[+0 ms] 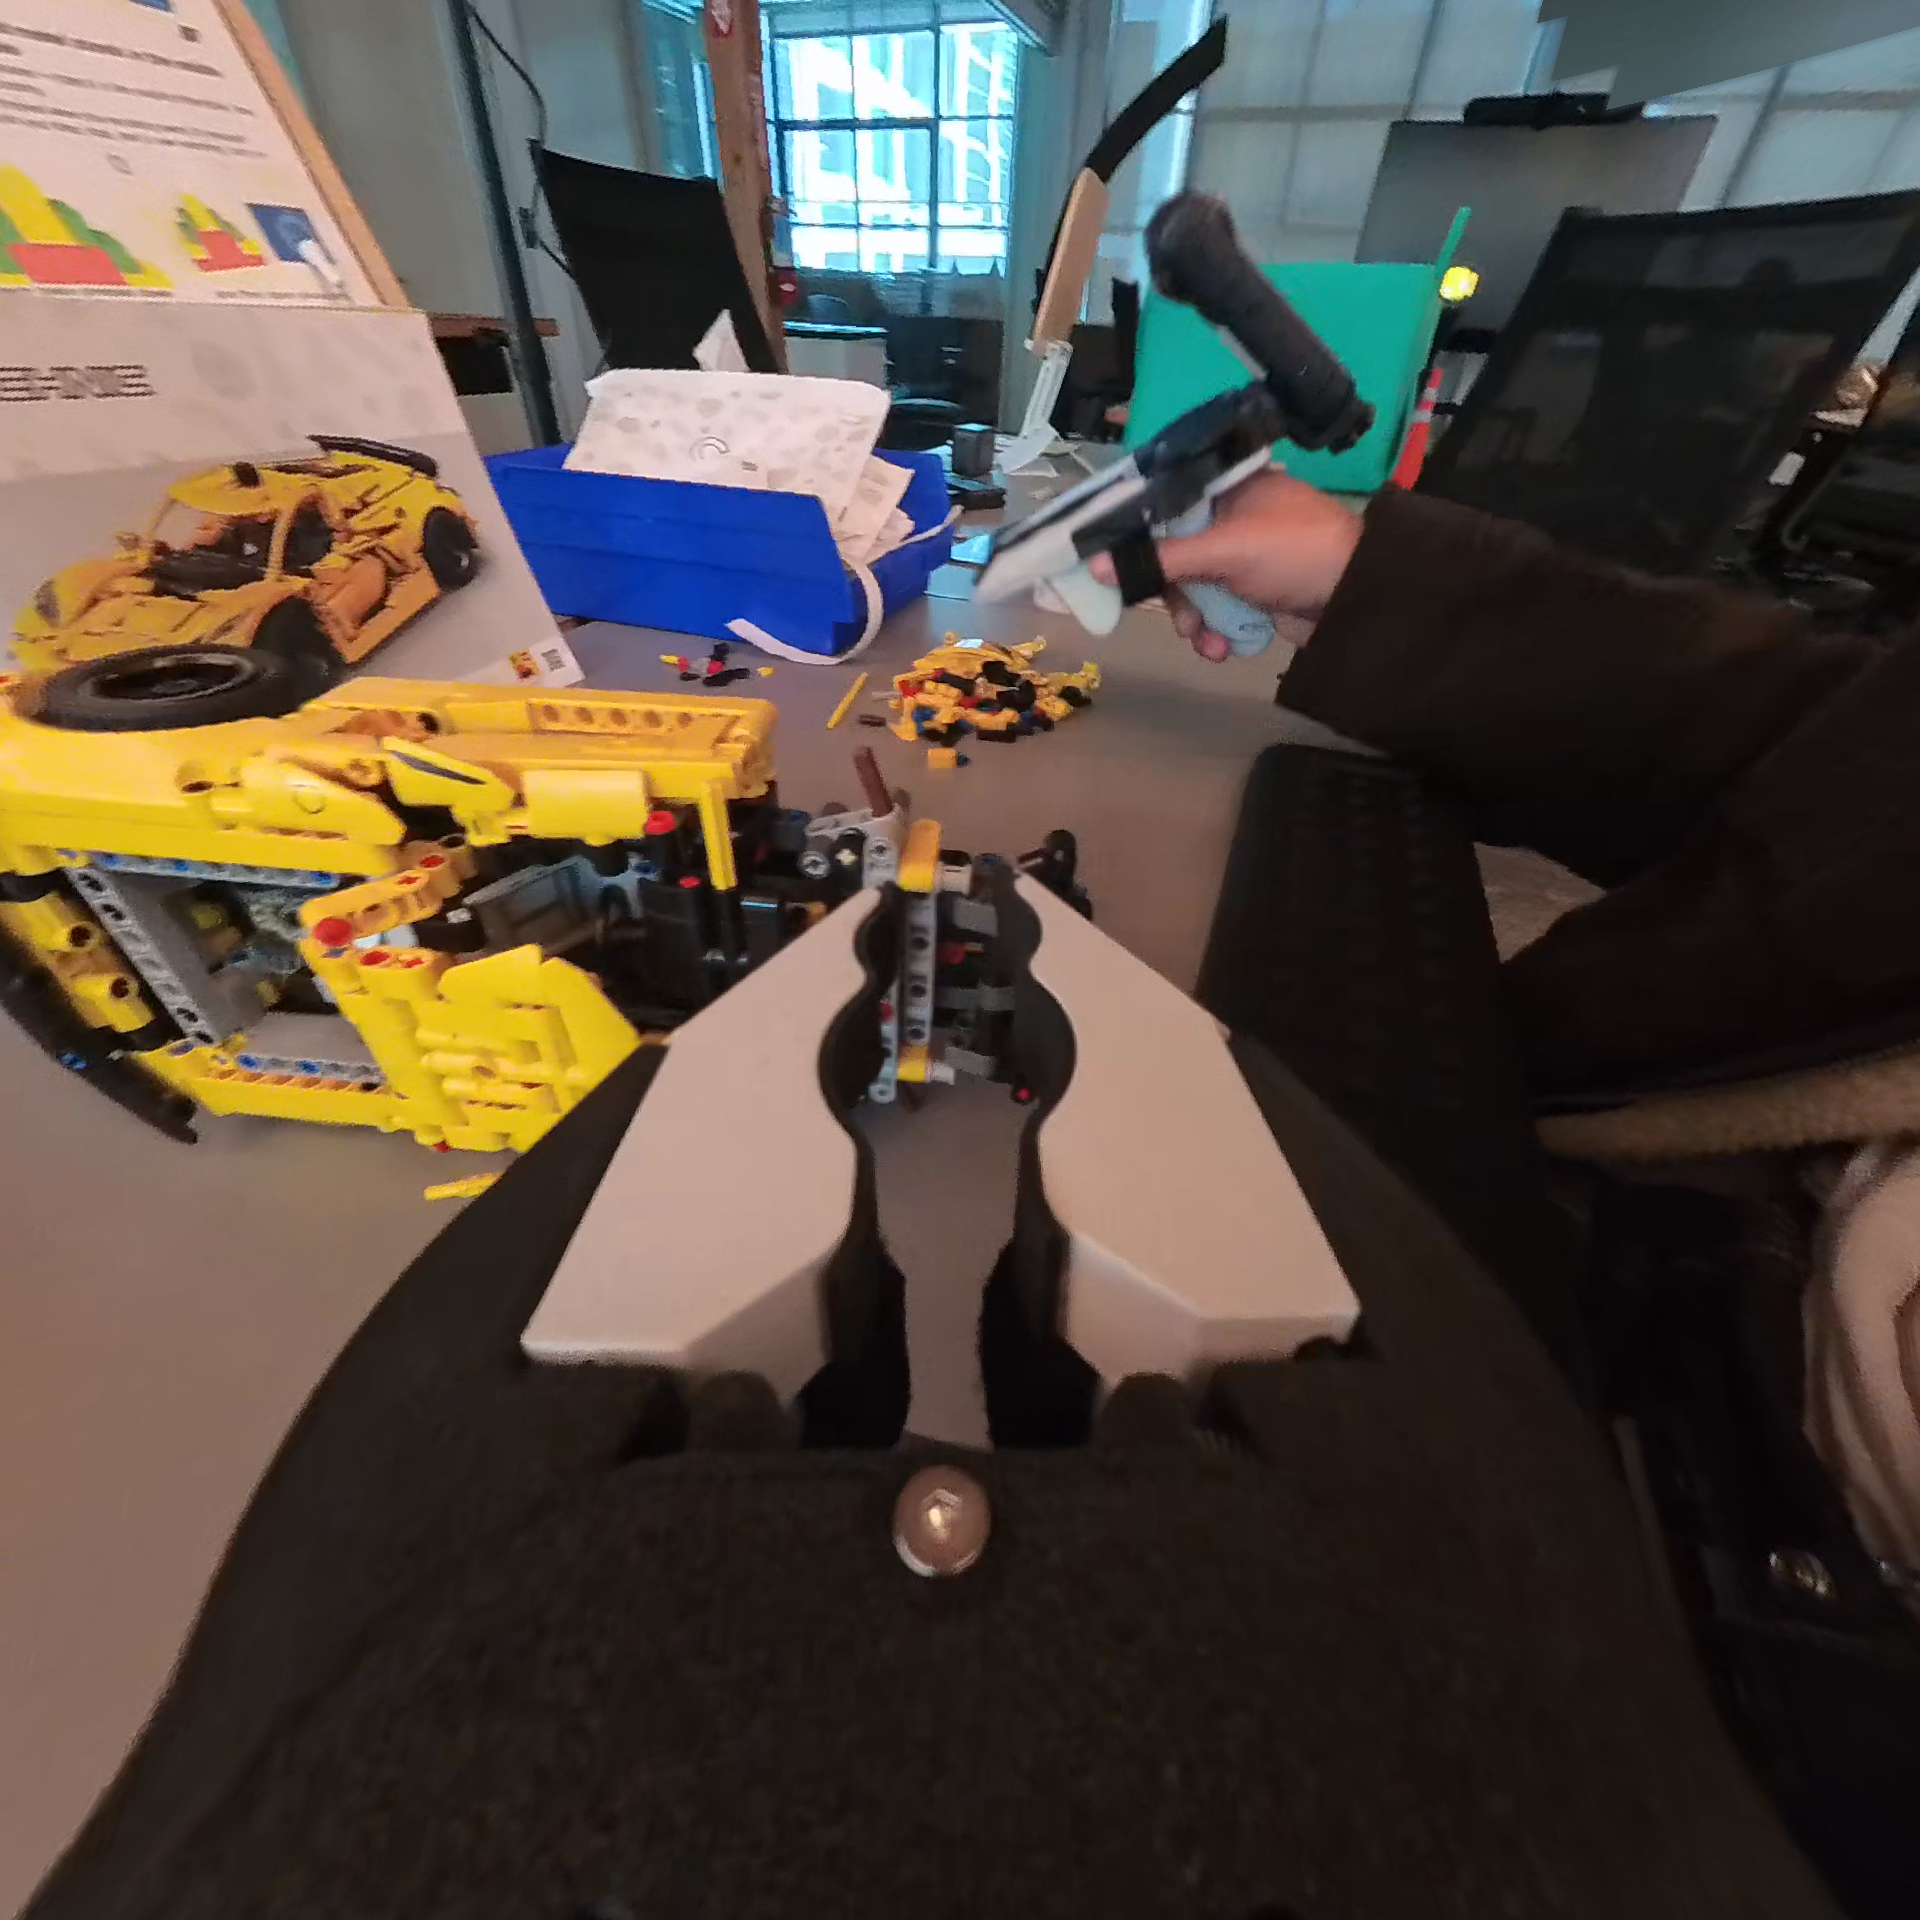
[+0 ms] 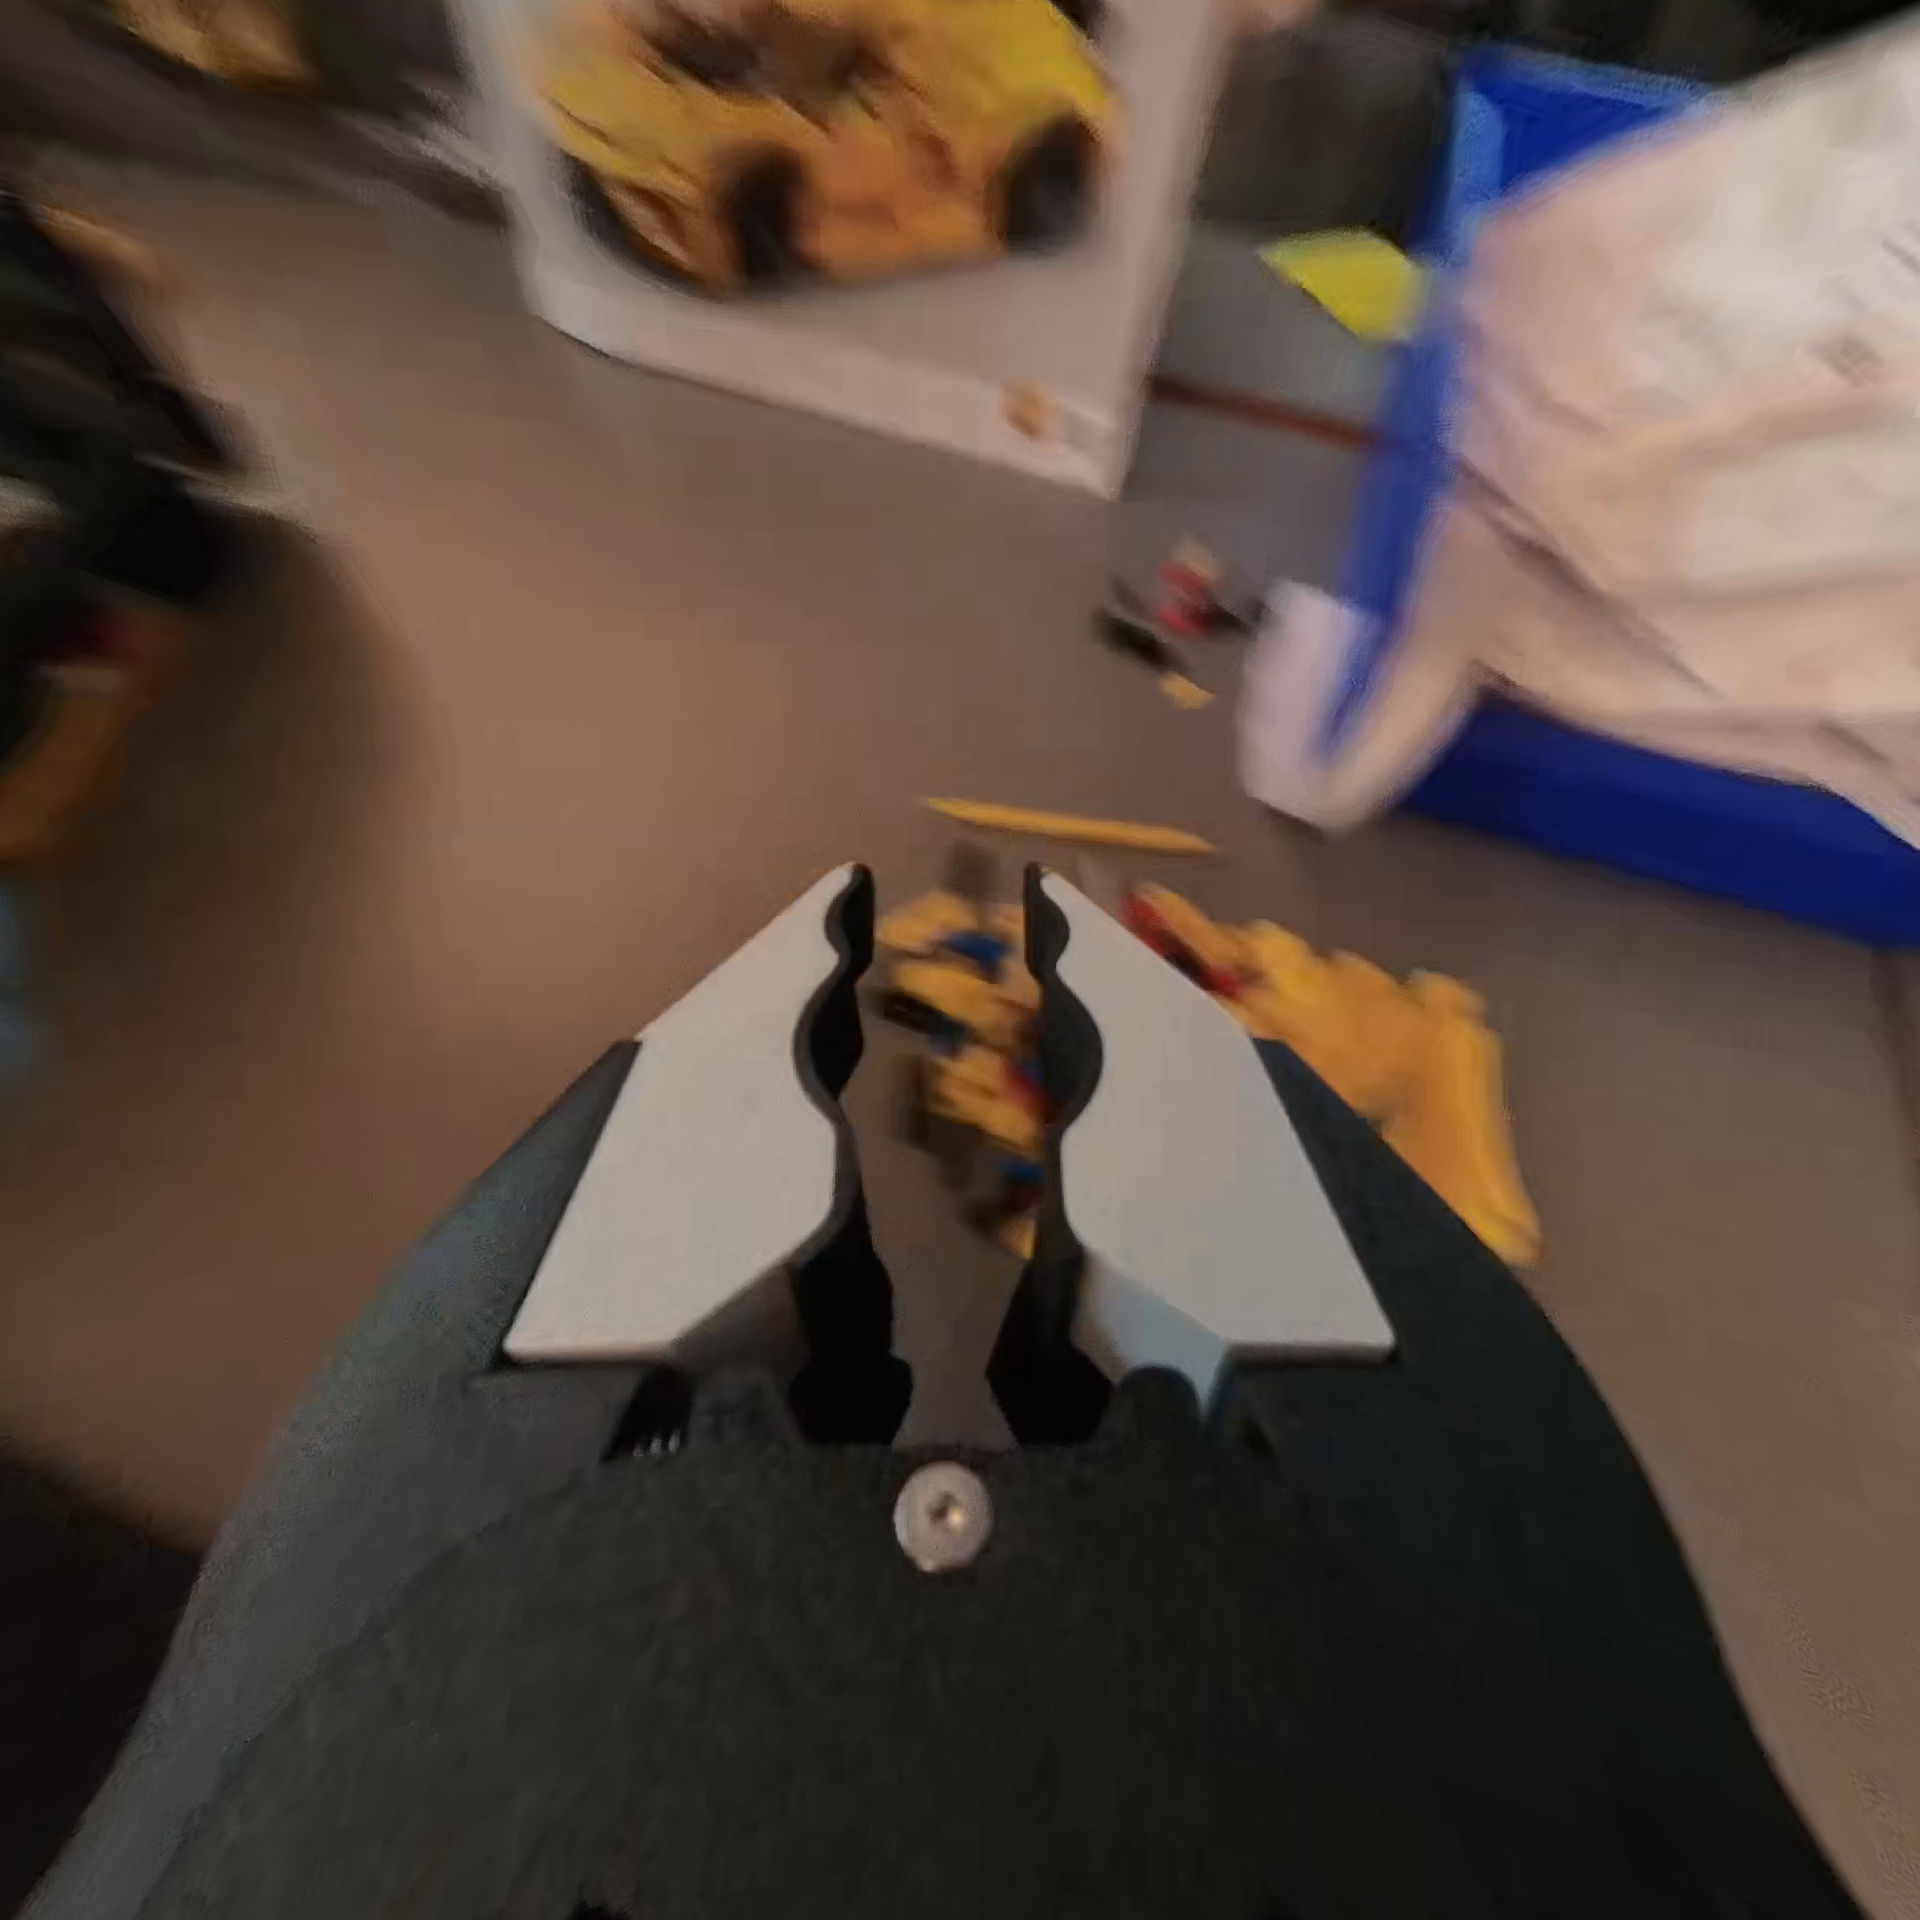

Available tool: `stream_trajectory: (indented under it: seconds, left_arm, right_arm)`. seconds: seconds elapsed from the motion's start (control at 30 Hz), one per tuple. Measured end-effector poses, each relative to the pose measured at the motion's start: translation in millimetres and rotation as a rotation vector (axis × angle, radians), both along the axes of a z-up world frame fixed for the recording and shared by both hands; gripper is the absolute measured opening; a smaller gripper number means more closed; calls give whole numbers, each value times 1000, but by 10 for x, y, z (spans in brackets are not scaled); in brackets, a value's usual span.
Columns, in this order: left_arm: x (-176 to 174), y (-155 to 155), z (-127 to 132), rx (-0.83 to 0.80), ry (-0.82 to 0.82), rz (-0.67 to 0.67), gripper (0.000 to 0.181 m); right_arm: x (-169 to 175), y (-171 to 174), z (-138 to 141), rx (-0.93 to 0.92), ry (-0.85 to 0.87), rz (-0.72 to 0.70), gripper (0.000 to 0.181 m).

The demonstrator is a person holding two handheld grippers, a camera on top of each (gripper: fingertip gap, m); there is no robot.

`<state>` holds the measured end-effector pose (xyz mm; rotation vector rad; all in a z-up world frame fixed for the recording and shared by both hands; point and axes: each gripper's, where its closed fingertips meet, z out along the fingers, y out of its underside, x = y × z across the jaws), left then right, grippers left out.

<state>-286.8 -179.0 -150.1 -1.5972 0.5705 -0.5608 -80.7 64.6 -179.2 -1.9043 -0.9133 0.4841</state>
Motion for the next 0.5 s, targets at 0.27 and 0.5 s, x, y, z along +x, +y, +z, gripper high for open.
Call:
stream_trajectory:
  seconds: [0.27,0.5]
  left_arm:
    - [178,-30,-114,26,107,-59,18]
    - [311,-19,-128,45,146,-83,18]
  right_arm:
    - [-1522,-2007,266,-18,264,837,42]
    - [-1672,-2301,156,14,311,969,28]
